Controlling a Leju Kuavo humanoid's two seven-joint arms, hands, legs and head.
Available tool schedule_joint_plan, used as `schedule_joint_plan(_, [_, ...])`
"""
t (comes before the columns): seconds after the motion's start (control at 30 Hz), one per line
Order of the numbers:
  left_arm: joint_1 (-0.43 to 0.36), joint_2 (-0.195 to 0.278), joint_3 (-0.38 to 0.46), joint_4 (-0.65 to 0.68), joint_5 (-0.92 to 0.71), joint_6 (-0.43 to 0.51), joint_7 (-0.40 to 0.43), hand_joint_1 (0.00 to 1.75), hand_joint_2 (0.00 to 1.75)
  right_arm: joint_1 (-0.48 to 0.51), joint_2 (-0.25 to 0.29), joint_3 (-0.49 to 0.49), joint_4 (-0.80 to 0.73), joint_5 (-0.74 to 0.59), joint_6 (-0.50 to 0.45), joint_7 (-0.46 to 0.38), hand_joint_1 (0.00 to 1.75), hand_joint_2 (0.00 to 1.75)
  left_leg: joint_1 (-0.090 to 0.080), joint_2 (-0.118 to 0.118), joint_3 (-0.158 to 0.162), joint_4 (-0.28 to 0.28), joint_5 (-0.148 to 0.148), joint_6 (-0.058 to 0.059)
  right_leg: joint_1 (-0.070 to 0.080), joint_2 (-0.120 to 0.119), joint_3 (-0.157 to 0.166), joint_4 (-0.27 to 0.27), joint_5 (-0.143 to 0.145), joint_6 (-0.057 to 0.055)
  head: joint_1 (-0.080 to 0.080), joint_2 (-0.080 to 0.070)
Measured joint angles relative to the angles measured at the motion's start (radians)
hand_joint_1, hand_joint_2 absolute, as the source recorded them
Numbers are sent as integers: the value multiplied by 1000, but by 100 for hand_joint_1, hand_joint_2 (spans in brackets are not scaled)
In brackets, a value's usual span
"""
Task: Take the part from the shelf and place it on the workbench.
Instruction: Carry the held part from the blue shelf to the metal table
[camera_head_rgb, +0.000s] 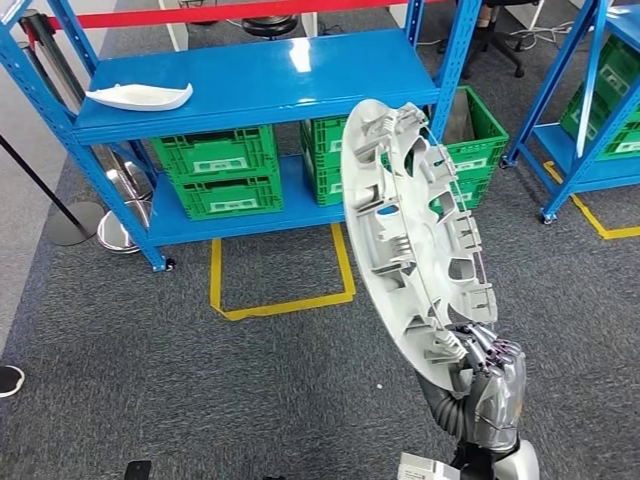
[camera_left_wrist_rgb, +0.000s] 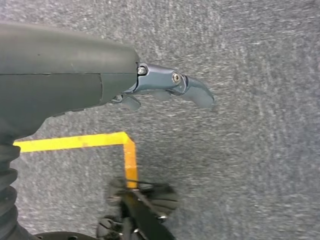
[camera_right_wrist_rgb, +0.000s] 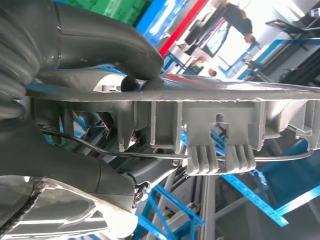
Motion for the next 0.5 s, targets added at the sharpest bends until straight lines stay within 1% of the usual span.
schedule_joint_plan(0.03, [-1, -1, -3, 0, -2, 2, 5, 0, 175, 4, -1, -2, -3, 4, 0, 4, 175, 175, 1, -1, 15, 14, 13, 0, 0, 6, -18, 9, 9, 1, 0, 0])
schedule_joint_plan(0.07, [-2, -2, -5, 0, -3, 3, 10, 0, 175, 9, -1, -3, -6, 6, 0, 8, 175, 175, 1, -2, 44, -7, 39, 2, 0, 11, -37, 17, 16, 2, 0, 0])
schedule_joint_plan(0.1, [-2, -3, -8, 0, -4, 4, 15, 0, 175, 13, -1, -4, -8, 8, 0, 11, 175, 175, 2, -8, 84, -56, 65, 5, 0, 17, -54, 26, 22, 3, -1, 0])
schedule_joint_plan(0.13, [-3, -3, -10, 0, -4, 4, 17, 0, 175, 17, -1, -6, -12, 10, 0, 13, 175, 175, 2, -22, 130, -122, 76, 11, 1, 23, -71, 36, 27, 6, 0, 0])
schedule_joint_plan(0.17, [-4, -4, -12, 0, -4, 4, 18, 0, 175, 19, -1, -7, -15, 13, 0, 13, 175, 175, 2, -36, 168, -183, 76, 17, 1, 28, -84, 43, 33, 10, 0, 0])
schedule_joint_plan(0.2, [-5, -5, -14, 0, -4, 4, 19, 0, 175, 21, -1, -9, -19, 17, 0, 12, 175, 175, 1, -47, 191, -228, 70, 22, 0, 32, -95, 48, 40, 16, 0, 0])
schedule_joint_plan(0.23, [-6, -5, -16, 0, -4, 3, 20, 0, 175, 23, -1, -12, -23, 20, 0, 10, 175, 175, 0, -54, 201, -252, 64, 27, -1, 37, -105, 50, 49, 22, 0, 0])
schedule_joint_plan(0.27, [-6, -6, -18, 0, -4, 2, 21, 0, 175, 25, -1, -15, -26, 22, 0, 6, 175, 175, -1, -50, 199, -262, 66, 31, -3, 42, -111, 50, 59, 28, 0, 0])
schedule_joint_plan(0.3, [-6, -8, -20, 0, -4, 2, 22, 0, 175, 28, -1, -19, -30, 23, 0, 0, 175, 175, 0, -42, 196, -270, 71, 35, -4, 45, -118, 51, 61, 35, -1, 0])
schedule_joint_plan(0.33, [-7, -9, -22, 0, -4, 2, 22, 0, 175, 30, -1, -24, -32, 21, 0, -6, 175, 175, 2, -34, 192, -278, 78, 41, -4, 43, -129, 60, 49, 40, 1, 0])
schedule_joint_plan(0.37, [-9, -11, -24, 0, -2, 2, 22, 0, 175, 32, -1, -29, -33, 19, 0, -12, 175, 175, 5, -25, 185, -286, 86, 46, -3, 37, -145, 87, 20, 45, 3, 0])
schedule_joint_plan(0.4, [-10, -12, -25, 0, -1, 2, 21, 0, 175, 33, -1, -33, -34, 16, 0, -19, 175, 175, 7, -16, 177, -290, 94, 50, -4, 28, -165, 136, -23, 49, 5, 0])
schedule_joint_plan(0.43, [-11, -11, -25, 0, 1, 2, 20, 0, 175, 33, -1, -36, -34, 13, 0, -25, 175, 175, 6, -10, 166, -288, 102, 54, -4, 19, -185, 196, -67, 52, 8, 0])
schedule_joint_plan(0.47, [-12, -11, -25, 0, 3, 2, 19, 0, 175, 33, -1, -38, -34, 11, 0, -30, 175, 175, 5, -2, 154, -286, 109, 54, -6, 14, -201, 263, -101, 55, 9, 0])
schedule_joint_plan(0.5, [-12, -11, -25, 0, 4, 2, 18, 0, 175, 34, -1, -40, -34, 10, 0, -32, 175, 175, 5, 5, 142, -283, 117, 54, -7, 11, -207, 311, -113, 57, 9, 0])
